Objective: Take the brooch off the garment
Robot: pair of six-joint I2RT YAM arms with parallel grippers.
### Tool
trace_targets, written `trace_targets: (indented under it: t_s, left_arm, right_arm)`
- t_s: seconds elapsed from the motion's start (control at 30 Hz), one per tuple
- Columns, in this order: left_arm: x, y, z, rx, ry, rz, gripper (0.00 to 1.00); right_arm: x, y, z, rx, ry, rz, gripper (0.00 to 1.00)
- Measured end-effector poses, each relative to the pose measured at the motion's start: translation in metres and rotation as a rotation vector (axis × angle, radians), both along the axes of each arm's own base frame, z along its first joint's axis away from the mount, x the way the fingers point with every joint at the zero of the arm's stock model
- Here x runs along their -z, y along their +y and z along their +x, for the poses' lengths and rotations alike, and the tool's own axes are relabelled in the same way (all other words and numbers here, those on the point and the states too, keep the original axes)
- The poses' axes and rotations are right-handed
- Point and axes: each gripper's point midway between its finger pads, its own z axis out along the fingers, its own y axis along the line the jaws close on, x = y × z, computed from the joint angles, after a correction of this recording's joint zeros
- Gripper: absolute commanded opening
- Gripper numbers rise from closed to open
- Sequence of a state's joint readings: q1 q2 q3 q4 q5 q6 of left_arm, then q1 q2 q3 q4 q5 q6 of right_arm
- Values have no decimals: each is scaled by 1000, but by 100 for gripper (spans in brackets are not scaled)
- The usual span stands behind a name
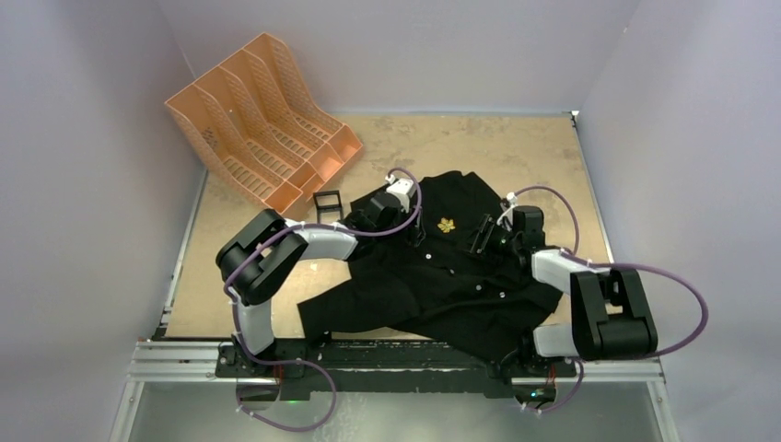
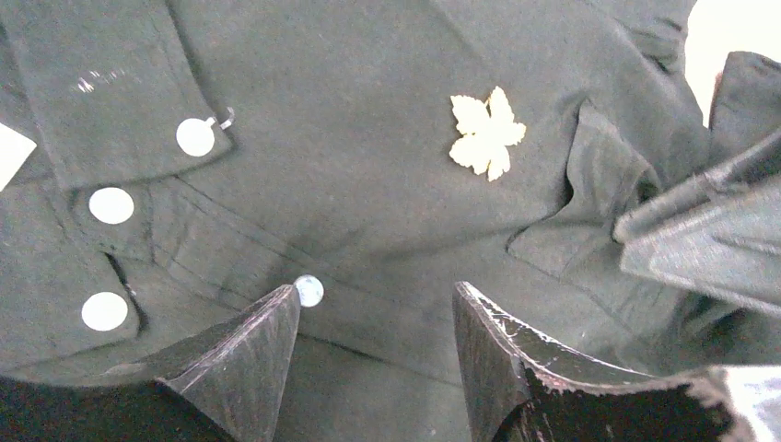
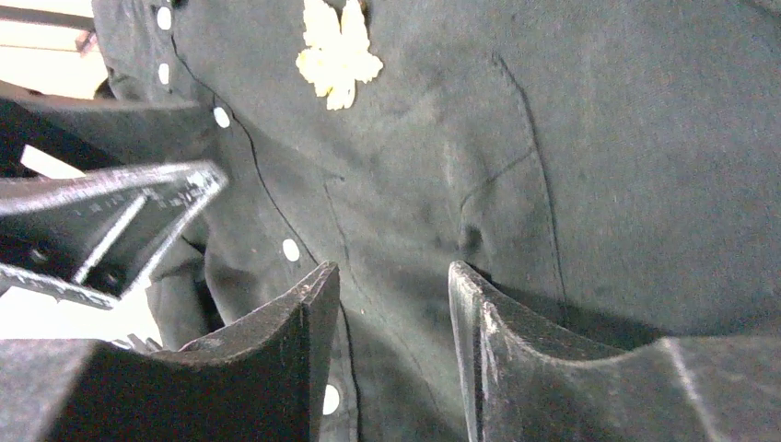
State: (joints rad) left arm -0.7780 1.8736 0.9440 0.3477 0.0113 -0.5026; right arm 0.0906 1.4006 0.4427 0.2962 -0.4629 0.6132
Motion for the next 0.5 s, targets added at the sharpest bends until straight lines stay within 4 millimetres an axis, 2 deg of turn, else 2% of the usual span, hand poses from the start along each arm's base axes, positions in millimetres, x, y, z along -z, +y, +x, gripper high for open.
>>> trace_targets:
  t_s: [0.07, 0.17, 0.2, 0.37, 0.5]
  left_arm:
    - [-4, 0, 6, -2, -13, 15, 68]
    - [-16, -3, 16, 1, -47, 15, 93]
    - [-20, -4, 19, 3, -56, 11, 98]
    - [-34, -12, 25, 37, -82, -21, 99]
    - [-35, -16, 21, 82, -83, -28, 94]
  right_arm:
    - [-4, -2, -7, -9, 12, -21, 54]
    - [-14, -6, -8, -20, -1, -55, 51]
    - [-21, -6, -4, -25, -17, -59, 50]
    - [-53, -3, 30, -29, -115, -61, 45]
    - [-57, 0, 62, -30, -155, -53, 44]
